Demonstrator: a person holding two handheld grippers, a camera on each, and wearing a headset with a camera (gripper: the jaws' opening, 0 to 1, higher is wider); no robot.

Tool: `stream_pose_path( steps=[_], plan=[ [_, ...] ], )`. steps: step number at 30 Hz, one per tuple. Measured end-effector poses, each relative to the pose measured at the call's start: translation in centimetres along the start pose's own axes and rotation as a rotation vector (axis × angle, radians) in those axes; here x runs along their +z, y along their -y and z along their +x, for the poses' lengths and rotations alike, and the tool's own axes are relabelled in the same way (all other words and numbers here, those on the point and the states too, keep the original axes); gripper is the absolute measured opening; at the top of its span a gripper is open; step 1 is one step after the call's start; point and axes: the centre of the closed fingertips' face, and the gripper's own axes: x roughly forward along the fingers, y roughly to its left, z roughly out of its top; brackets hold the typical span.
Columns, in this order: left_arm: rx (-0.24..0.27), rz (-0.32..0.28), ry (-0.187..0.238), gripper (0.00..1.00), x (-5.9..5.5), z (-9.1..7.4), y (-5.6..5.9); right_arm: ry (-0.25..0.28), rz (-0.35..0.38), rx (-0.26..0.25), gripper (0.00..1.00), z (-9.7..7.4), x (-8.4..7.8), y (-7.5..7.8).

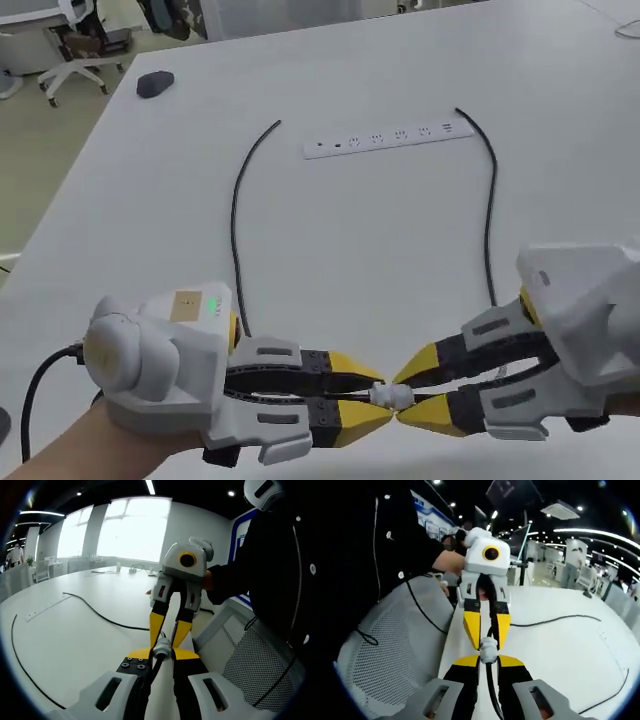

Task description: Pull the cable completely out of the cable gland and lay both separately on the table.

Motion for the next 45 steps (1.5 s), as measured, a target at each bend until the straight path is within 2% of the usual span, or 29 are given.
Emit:
stream_pose_path(
  steps=[7,11,13,16,20,24,28,32,34,35,37,39,41,43,45],
  plan=[
    [-0.002,0.020,-0.014,0.15,-0.3,0.1,0.1,-0.039,0.061,-0.001,0.08,-0.1,-1.3,0.3],
    [0.001,0.019,-0.009,0.15,-0.3,-0.1,0.0,-0.040,0.074,0.007,0.00,-0.3,-1.5,0.1],
    [0.004,0.021,-0.005,0.15,-0.2,-0.1,0.0,-0.041,0.046,-0.016,0.00,-0.3,-1.3,0.3],
    [0.008,0.025,-0.003,0.15,-0.1,-0.1,-0.1,-0.048,0.042,-0.025,0.00,-0.4,-1.4,0.5],
    [0.023,0.031,-0.019,0.15,-0.5,-0.3,-0.4,-0.073,0.071,-0.028,0.00,-0.8,-2.3,0.7],
    [0.043,0.051,-0.036,0.15,-0.8,-0.6,-0.9,-0.136,0.059,-0.062,0.00,-1.8,-4.3,1.5],
    [0.056,0.047,-0.035,0.15,-0.9,-1.0,-1.2,-0.220,0.069,-0.116,0.00,-3.7,-7.1,2.7],
    [0.061,0.033,-0.040,0.15,-1.1,-1.3,-1.3,-0.277,0.146,-0.161,0.00,-6.1,-9.9,3.6],
    [0.068,0.021,-0.042,0.15,-1.3,-1.4,-1.4,-0.313,0.172,-0.208,0.00,-7.5,-11.4,4.4],
    [0.070,0.022,-0.045,0.15,-1.3,-1.4,-1.4,-0.328,0.195,-0.213,0.00,-8.0,-11.9,4.4],
    [0.067,0.023,-0.046,0.15,-1.4,-1.4,-1.3,-0.328,0.195,-0.225,0.00,-9.0,-12.6,4.7],
    [0.068,0.027,-0.051,0.15,-1.5,-1.4,-1.3,-0.348,0.208,-0.233,0.00,-9.7,-13.3,4.7],
    [0.067,0.028,-0.058,0.15,-1.6,-1.4,-1.2,-0.396,0.222,-0.231,0.00,-10.4,-14.4,4.5],
    [0.068,0.028,-0.062,0.15,-1.7,-1.4,-1.2,-0.447,0.203,-0.235,0.00,-11.0,-15.4,4.5],
    [0.064,0.021,-0.063,0.15,-1.6,-1.4,-1.1,-0.476,0.208,-0.237,0.00,-11.4,-16.1,4.3]
  ],
)
